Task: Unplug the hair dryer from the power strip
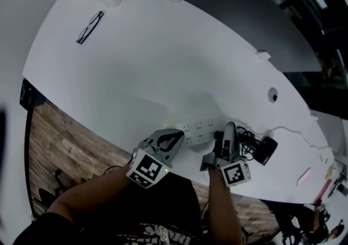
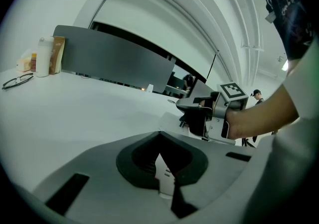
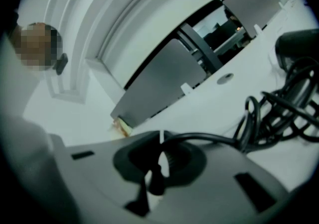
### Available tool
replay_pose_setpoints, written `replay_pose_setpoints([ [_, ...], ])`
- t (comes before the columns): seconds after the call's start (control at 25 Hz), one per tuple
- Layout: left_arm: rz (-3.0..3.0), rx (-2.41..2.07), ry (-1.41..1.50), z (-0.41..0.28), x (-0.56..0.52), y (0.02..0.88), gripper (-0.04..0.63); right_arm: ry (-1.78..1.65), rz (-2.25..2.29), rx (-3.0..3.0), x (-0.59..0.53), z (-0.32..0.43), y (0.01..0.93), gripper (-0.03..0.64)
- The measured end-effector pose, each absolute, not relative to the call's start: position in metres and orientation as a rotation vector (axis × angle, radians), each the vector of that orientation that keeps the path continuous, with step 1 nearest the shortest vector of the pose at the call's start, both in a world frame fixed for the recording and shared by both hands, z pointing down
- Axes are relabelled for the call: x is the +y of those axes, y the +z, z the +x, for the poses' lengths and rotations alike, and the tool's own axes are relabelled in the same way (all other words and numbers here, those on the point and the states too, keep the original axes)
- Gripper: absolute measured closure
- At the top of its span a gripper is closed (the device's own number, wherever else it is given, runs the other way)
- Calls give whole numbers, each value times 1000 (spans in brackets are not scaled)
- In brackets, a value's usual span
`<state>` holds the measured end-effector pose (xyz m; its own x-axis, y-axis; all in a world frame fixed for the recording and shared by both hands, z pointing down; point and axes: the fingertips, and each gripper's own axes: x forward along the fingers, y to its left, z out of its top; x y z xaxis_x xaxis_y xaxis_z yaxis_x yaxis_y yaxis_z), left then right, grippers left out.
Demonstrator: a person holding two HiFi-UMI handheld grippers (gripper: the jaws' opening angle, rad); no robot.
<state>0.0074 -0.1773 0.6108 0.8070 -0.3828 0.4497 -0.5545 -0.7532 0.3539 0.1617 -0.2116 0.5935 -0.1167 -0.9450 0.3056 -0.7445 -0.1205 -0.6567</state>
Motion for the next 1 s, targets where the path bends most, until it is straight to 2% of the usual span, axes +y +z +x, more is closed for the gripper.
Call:
replay_pose_setpoints([
  [0.28,2494,-571,468,16,-165,611,568,-1015,-2015,1838,-215,169,594,574],
  [0.56,2477,-473,460,20,-163,610,569,-771,-2148,1964,-205,157,586,574],
  [0.8,2449,-379,465,24,-154,611,568,-854,-2279,1849,-214,158,591,574],
  [1.0,2434,-351,485,29,-148,613,568,-648,-2331,2051,-213,140,587,574],
])
